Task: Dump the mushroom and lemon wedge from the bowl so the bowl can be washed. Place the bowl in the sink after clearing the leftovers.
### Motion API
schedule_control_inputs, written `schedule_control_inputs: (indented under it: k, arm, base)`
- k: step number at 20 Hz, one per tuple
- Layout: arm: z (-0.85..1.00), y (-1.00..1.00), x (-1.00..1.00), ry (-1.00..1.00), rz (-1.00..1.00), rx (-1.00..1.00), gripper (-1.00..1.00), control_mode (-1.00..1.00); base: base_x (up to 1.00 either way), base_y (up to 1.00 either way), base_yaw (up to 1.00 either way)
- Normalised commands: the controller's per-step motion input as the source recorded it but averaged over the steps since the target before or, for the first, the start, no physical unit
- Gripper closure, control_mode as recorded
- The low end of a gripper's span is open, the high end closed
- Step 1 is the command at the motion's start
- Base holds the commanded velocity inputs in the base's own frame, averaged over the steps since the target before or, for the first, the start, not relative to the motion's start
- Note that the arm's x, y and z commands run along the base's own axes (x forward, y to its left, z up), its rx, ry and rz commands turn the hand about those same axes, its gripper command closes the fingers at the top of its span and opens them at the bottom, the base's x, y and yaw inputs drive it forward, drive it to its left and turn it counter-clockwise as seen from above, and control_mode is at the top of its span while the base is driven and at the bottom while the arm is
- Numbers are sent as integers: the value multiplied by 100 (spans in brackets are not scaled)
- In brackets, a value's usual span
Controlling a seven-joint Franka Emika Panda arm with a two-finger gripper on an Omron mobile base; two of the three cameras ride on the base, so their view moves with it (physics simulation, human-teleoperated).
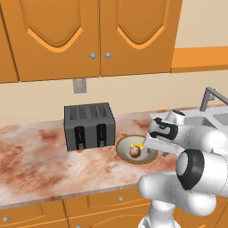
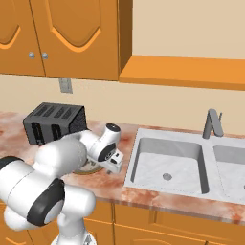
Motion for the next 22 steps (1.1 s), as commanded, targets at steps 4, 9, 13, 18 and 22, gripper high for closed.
schedule_control_inputs:
  k: [4, 9, 13, 18, 22]
  arm:
    - [-9, 0, 28, -4, 0, 0, -100, -100]
    - [-14, 0, 20, -1, 0, 0, -100, -100]
    - [-9, 1, 0, 0, 0, 1, 100, -100]
    - [0, 0, 0, 0, 0, 0, 100, -100]
    - [0, 0, 0, -1, 0, 0, 100, -100]
  base:
    - [0, 0, 0]
    - [0, 0, 0]
    - [0, 0, 0]
    - [0, 0, 0]
    - [0, 0, 0]
